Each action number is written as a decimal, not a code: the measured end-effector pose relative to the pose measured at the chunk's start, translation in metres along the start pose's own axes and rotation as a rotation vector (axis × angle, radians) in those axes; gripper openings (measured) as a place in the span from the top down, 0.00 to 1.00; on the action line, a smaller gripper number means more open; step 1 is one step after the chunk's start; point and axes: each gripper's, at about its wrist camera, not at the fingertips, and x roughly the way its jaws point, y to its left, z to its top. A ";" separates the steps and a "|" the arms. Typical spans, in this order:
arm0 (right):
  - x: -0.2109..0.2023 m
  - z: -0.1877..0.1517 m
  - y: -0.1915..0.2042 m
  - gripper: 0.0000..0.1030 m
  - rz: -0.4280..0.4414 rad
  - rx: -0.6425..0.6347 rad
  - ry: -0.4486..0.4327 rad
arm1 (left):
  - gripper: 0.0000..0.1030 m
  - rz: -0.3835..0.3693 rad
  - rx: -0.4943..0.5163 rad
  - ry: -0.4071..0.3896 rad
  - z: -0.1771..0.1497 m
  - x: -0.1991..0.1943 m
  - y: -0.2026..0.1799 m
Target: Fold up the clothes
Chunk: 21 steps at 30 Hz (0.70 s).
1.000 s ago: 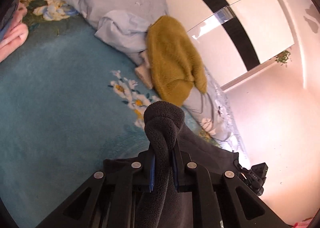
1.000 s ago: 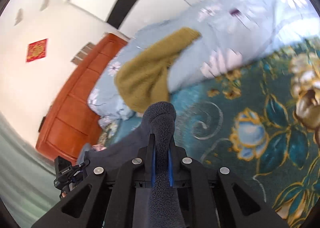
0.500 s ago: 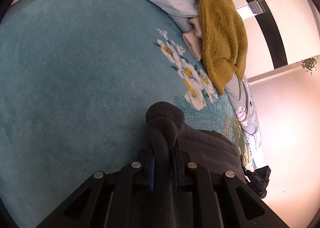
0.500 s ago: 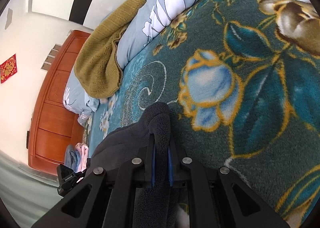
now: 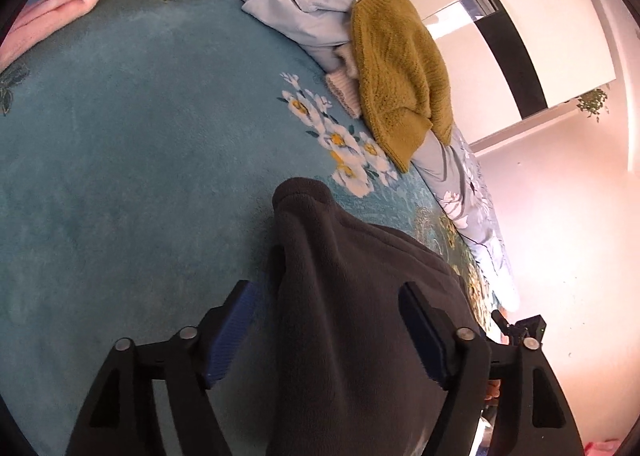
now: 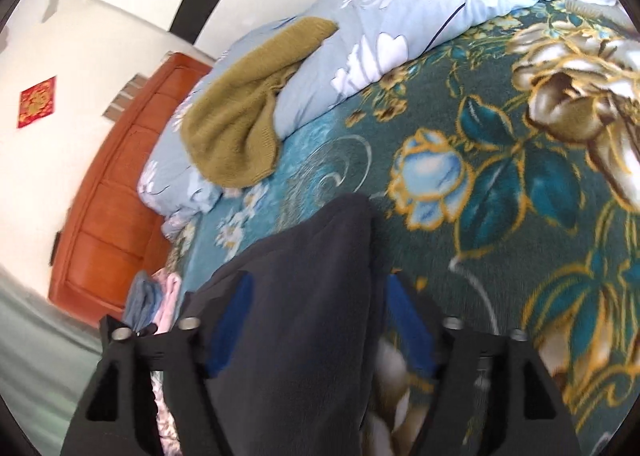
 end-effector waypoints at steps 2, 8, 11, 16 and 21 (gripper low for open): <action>-0.005 -0.014 -0.001 0.21 0.010 -0.010 0.035 | 0.01 -0.024 0.011 0.023 -0.010 -0.004 0.004; -0.010 -0.050 -0.005 0.15 0.075 0.008 0.137 | 0.00 -0.047 0.103 0.094 -0.040 0.001 -0.008; -0.007 -0.060 -0.002 0.12 0.073 0.005 0.154 | 0.00 -0.023 0.153 0.137 -0.046 0.018 -0.021; 0.011 -0.067 0.017 0.06 0.088 -0.026 0.184 | 0.00 -0.009 0.191 0.194 -0.053 0.047 -0.034; 0.028 -0.072 0.029 0.00 0.071 -0.061 0.200 | 0.00 -0.002 0.199 0.196 -0.061 0.055 -0.030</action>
